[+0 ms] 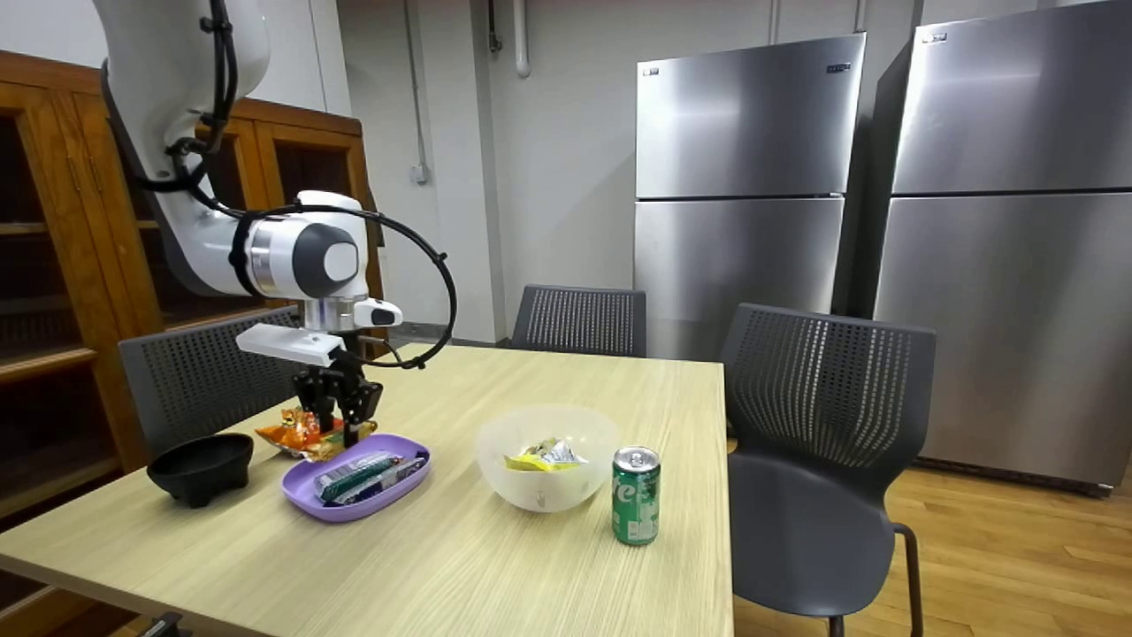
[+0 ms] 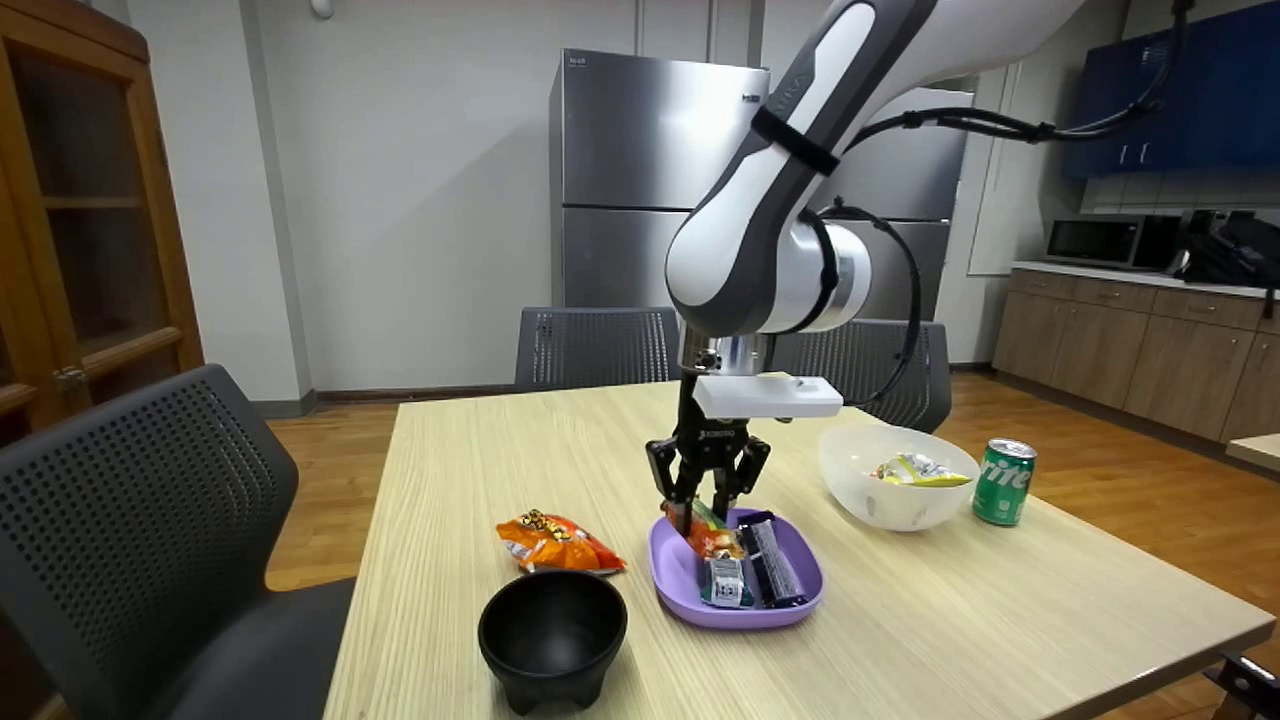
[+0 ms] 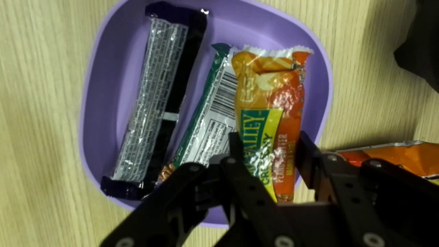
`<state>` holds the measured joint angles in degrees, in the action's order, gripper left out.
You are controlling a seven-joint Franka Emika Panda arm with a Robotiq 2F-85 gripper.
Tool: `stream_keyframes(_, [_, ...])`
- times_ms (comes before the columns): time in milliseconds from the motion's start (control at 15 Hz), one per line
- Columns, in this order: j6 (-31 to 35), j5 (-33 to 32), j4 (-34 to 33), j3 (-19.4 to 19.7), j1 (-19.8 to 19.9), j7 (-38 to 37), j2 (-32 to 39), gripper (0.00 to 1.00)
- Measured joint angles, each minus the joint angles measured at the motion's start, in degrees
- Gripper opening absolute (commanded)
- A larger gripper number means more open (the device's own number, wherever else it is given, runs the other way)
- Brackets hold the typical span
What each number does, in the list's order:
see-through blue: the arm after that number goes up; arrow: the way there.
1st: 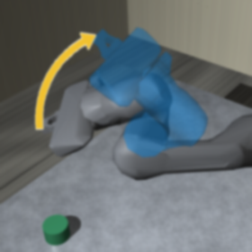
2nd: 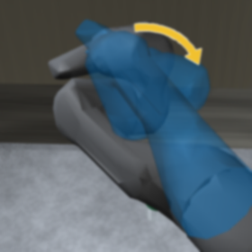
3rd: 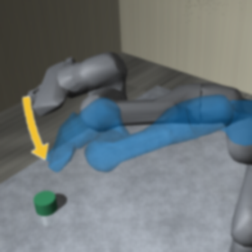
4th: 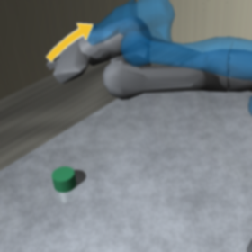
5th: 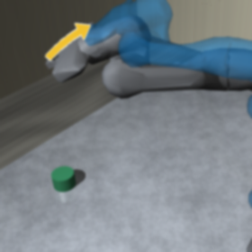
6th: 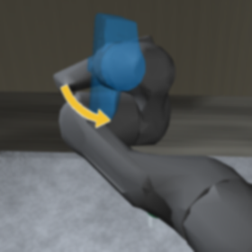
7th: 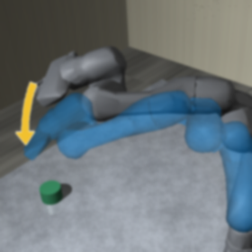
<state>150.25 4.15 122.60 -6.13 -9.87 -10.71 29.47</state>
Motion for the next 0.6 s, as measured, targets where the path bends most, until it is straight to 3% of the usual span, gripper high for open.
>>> stream_keyframes(600, [-0.4, 2.5, 0.5, 0.0, -0.1, -2.6, 0.8, 0.16])
